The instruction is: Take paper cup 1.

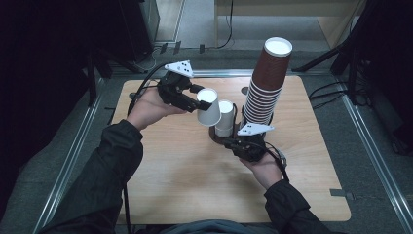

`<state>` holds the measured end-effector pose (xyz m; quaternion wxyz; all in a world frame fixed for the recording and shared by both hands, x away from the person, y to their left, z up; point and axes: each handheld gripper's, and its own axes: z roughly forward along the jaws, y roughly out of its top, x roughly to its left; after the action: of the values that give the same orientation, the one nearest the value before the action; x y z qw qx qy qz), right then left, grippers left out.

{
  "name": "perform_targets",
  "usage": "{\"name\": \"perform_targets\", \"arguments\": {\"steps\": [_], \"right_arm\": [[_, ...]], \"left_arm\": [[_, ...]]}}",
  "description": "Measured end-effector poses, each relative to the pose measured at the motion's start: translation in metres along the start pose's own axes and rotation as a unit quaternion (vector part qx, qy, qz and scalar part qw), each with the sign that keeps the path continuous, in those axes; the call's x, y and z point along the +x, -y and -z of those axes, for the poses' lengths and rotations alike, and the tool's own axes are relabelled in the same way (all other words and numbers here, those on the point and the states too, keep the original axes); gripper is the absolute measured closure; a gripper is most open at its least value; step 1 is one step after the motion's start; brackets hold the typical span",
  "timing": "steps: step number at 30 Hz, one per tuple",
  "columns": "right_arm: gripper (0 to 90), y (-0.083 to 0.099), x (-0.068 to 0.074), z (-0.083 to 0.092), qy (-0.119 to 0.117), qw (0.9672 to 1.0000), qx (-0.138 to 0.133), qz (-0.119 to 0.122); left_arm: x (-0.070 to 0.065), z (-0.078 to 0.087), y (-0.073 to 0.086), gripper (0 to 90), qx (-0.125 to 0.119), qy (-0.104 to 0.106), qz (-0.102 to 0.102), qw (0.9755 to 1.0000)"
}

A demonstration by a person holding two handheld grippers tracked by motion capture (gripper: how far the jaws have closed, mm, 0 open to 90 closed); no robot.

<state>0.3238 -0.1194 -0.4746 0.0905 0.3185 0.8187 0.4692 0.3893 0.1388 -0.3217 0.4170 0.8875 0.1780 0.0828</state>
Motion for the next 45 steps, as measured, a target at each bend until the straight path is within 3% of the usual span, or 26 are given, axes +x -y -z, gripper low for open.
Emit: {"name": "perform_targets", "arguments": {"steps": [1, 2, 6, 8, 9, 11, 13, 15, 20, 25, 28, 35, 37, 45], "right_arm": [[75.8, -0.001, -0.004, 0.003, -0.041, 0.9991, -0.002, -0.006], [74.8, -0.001, -0.005, 0.004, -0.050, 0.9987, 0.000, -0.004], [69.1, 0.000, -0.008, 0.008, -0.069, 0.9975, 0.000, 0.014], [61.0, -0.001, -0.009, 0.009, -0.086, 0.9962, -0.001, 0.015], [53.4, -0.002, -0.009, 0.010, -0.091, 0.9955, 0.002, 0.027], [47.2, -0.004, -0.008, 0.012, -0.092, 0.9952, 0.002, 0.034], [44.3, -0.005, -0.009, 0.013, -0.091, 0.9953, 0.000, 0.033], [38.9, -0.006, -0.010, 0.017, -0.104, 0.9939, -0.005, 0.036], [38.8, -0.002, -0.012, 0.023, -0.117, 0.9915, -0.004, 0.057], [45.1, 0.002, -0.013, 0.025, -0.139, 0.9891, -0.016, 0.047], [45.0, 0.003, -0.014, 0.024, -0.140, 0.9889, -0.014, 0.048], [33.9, 0.001, -0.015, 0.021, -0.141, 0.9880, -0.010, 0.061], [30.5, -0.001, -0.015, 0.020, -0.146, 0.9875, -0.014, 0.059], [30.0, -0.003, -0.015, 0.014, -0.155, 0.9848, -0.010, 0.079]], "left_arm": [[-0.004, 0.002, 0.004, 36.0, -0.001, 0.001, -0.001, 1.0000], [-0.006, 0.003, 0.006, 36.0, -0.003, 0.002, -0.001, 1.0000], [-0.012, 0.004, 0.015, 36.0, 0.002, 0.004, -0.005, 1.0000], [-0.015, 0.003, 0.020, 35.9, 0.002, 0.007, -0.008, 0.9999], [-0.016, 0.002, 0.023, 35.8, 0.003, 0.007, -0.011, 0.9999], [-0.018, 0.001, 0.028, 35.8, 0.007, 0.007, -0.013, 0.9999], [-0.021, -0.002, 0.033, 35.8, 0.005, 0.009, -0.006, 0.9999], [-0.023, -0.006, 0.042, 35.8, 0.003, 0.019, 0.004, 0.9998], [-0.029, -0.012, 0.052, 35.9, 0.008, 0.025, 0.003, 0.9996], [-0.034, -0.016, 0.058, 35.8, 0.011, 0.030, -0.002, 0.9995], [-0.037, -0.020, 0.061, 35.9, 0.011, 0.036, -0.002, 0.9993], [-0.037, -0.025, 0.065, 35.8, 0.005, 0.049, 0.001, 0.9988], [-0.039, -0.029, 0.065, 35.8, 0.018, 0.051, -0.004, 0.9986], [-0.046, -0.043, 0.068, 35.8, 0.030, 0.070, -0.007, 0.9971]]}}
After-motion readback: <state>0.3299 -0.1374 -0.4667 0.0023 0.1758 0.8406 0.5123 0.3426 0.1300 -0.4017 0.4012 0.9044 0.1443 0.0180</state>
